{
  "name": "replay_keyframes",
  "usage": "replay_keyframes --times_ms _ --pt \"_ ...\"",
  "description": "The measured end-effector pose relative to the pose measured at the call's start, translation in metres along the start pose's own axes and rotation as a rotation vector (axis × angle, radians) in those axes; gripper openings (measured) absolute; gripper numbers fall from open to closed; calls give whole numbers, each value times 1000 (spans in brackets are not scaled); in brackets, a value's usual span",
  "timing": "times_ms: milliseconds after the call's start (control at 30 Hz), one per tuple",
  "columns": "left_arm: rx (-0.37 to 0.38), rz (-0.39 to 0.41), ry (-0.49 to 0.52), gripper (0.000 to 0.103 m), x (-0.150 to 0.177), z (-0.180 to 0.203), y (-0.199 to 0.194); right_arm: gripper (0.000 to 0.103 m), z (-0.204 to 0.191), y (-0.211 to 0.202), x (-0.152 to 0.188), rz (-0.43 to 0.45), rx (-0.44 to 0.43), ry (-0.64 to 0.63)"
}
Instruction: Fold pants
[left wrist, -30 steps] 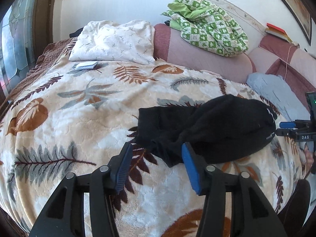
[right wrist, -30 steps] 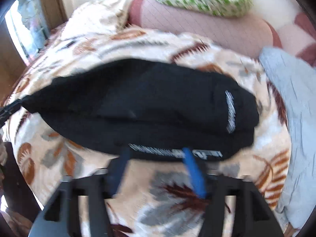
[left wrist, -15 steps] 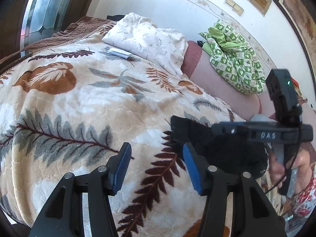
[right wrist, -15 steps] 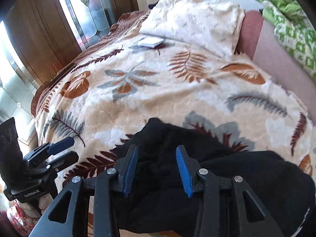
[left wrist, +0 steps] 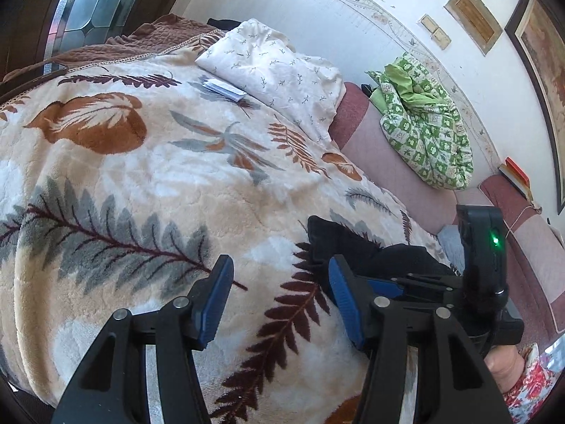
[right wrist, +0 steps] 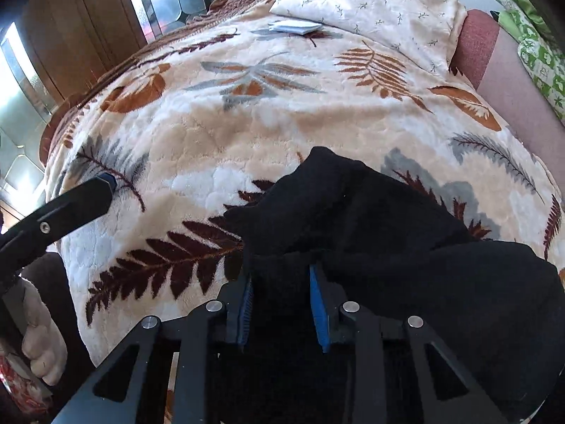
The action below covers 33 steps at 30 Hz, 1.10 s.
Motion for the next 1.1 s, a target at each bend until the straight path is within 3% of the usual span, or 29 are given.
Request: replay_keyframes --times_ms 167,367,467,567,667,733,767,933,1100 --pt "8 -19 -8 56 0 0 4 27 8 -31 -2 73 -65 46" --pt "-5 -24 -1 58 1 3 8 27 27 -43 -35 121 -125 137" --pt "-11 -33 -2 58 1 2 11 27 34 -28 -61 100 -150 185" --pt "-20 -38 2 58 1 3 14 32 36 3 -80 25 -143 212" --pt "-30 -43 10 58 2 4 16 42 35 9 -85 35 -123 211" --pt "-37 -49 13 59 4 4 18 66 34 -11 -84 103 -102 212" --pt "-39 -53 14 59 5 4 19 71 37 -21 -81 131 -94 218" --pt "-66 -58 34 59 8 9 22 74 89 -76 -25 215 -28 308" --pt "-91 -88 103 59 11 34 22 74 200 -118 96 221 105 542"
Point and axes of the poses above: each gripper's, at about its wrist camera, not at the fingertips, and y roughly the way its jaws point, z to its right, x to its underside, the point moved 2 cm from there along y, roughly the way its jaws point, and after that the axes turned 12 degrees about -z, right-handed, at the moved point
